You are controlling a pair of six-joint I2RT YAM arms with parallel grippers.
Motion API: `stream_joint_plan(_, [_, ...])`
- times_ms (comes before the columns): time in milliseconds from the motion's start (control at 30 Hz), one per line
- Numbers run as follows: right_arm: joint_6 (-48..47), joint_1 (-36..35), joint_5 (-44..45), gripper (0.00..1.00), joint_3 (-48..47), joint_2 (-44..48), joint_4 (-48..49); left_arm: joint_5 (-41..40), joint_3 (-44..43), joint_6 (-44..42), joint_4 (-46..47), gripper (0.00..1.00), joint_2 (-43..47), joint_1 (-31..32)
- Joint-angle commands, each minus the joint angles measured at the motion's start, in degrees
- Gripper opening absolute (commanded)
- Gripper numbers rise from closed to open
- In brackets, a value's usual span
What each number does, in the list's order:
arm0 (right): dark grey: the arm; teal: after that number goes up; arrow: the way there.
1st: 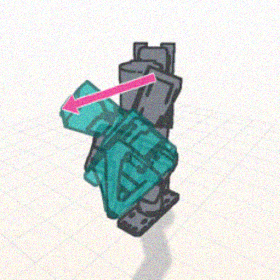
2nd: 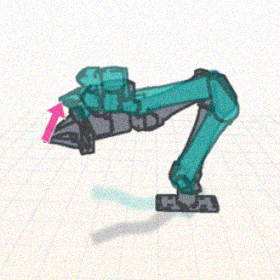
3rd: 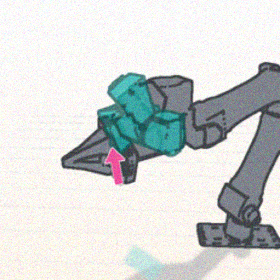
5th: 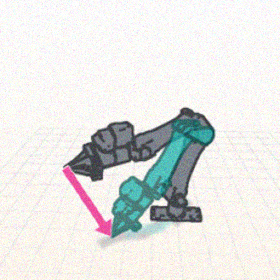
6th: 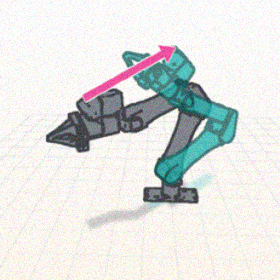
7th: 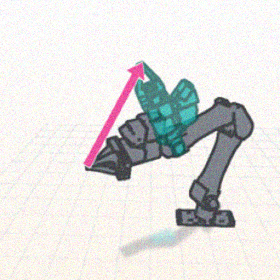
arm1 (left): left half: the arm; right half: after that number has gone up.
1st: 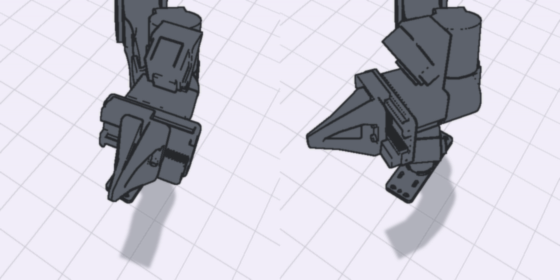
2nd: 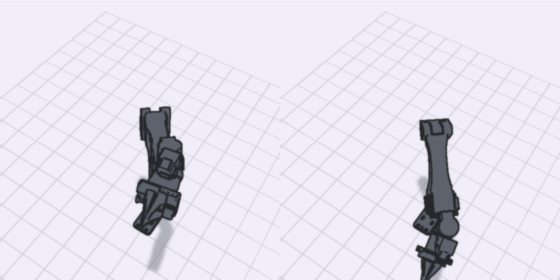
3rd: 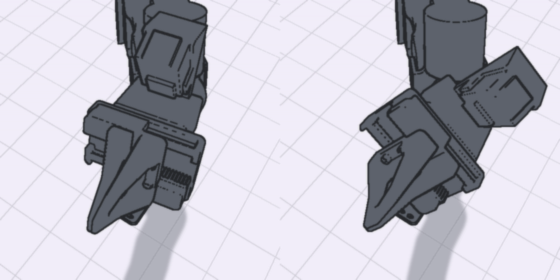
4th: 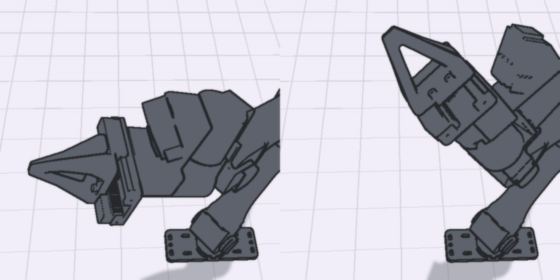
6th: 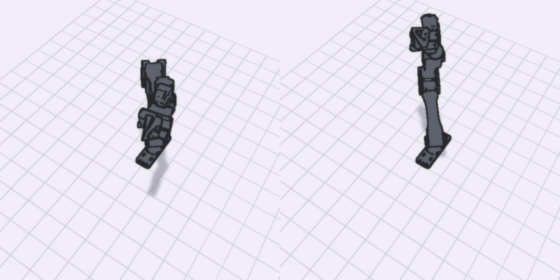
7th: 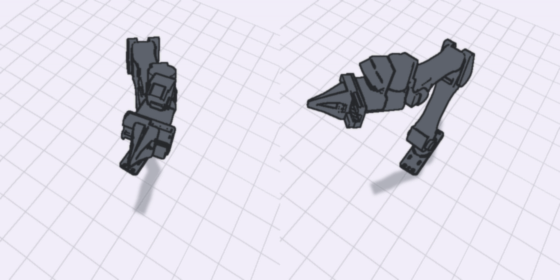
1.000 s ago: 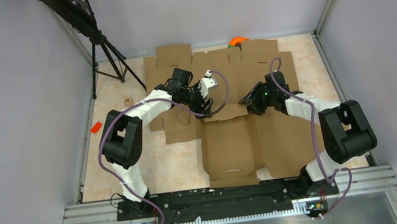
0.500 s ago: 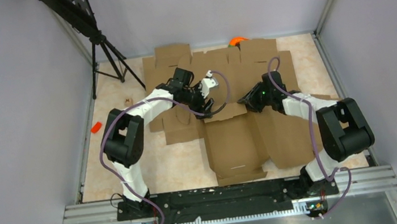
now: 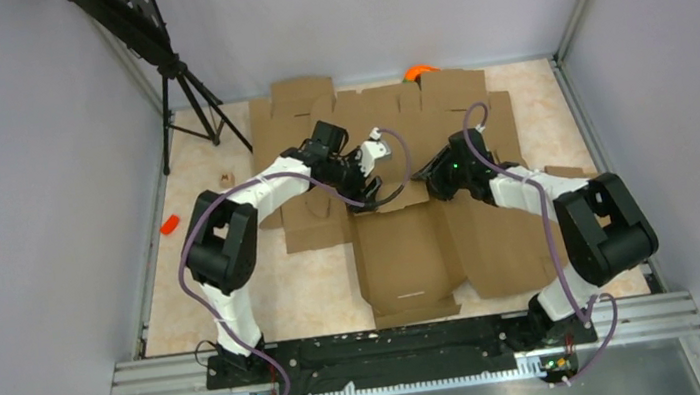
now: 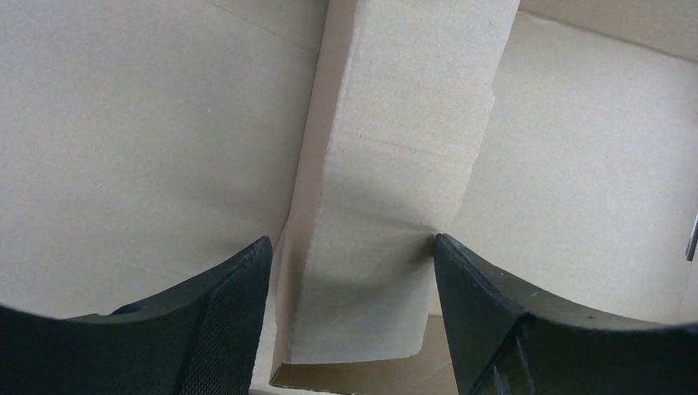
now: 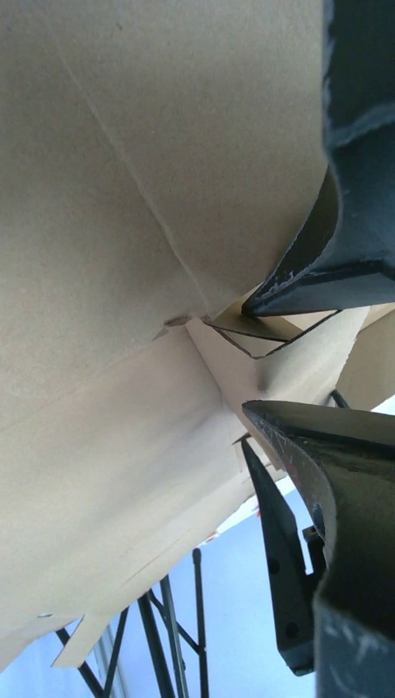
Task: Fold the paper box
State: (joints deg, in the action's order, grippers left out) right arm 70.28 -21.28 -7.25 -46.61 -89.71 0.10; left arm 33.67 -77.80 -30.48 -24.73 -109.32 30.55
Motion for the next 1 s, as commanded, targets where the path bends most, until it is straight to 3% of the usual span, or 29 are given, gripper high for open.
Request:
stream_joint_plan(0, [1.46, -1.81, 0.65, 0.44, -1.37, -0.37, 1.26, -1.23, -1.37, -1.69, -0.88, 0.72, -2.26, 0.9])
stream_joint_plan(133, [1.69, -1.77, -0.47, 0.43, -2.13, -0.04, 1.56, -0.08, -1.52, -1.91, -1.4, 0.72, -1.98, 0.91])
stream_joint_plan(333, [2.48, -1.86, 0.56, 0.17, -3.34, 1.25, -0.78, 0.89, -1.89, -1.96, -1.98, 0.72, -1.69, 0.84])
stream_joint_plan(400, [2.27, -1.82, 1.33, 0.13, -4.1, 0.82, -2.91, 2.34, -1.93, -1.7, -1.99, 0.73, -1.11, 0.85])
stream_joint_plan(433, [2.17, -1.78, 1.57, 0.14, -4.3, 0.53, -3.3, 3.14, -1.92, -1.69, -1.99, 0.74, -0.79, 0.87])
stream_joint_plan(567, [2.28, -1.9, 1.65, 0.31, -4.89, -0.64, -3.41, 5.31, -2.2, -1.63, -2.46, 0.75, -0.66, 0.89])
stream_joint_plan(733, [2.59, -2.81, 1.26, 0.36, -5.55, -2.59, -2.06, 6.58, -3.78, -1.49, -3.89, 0.74, -1.87, 0.83])
stream_joint_plan(967, [2.84, -3.99, 2.01, 0.41, -7.12, -3.91, -1.92, 5.67, -5.24, -1.25, -5.23, 0.63, -3.29, 0.91])
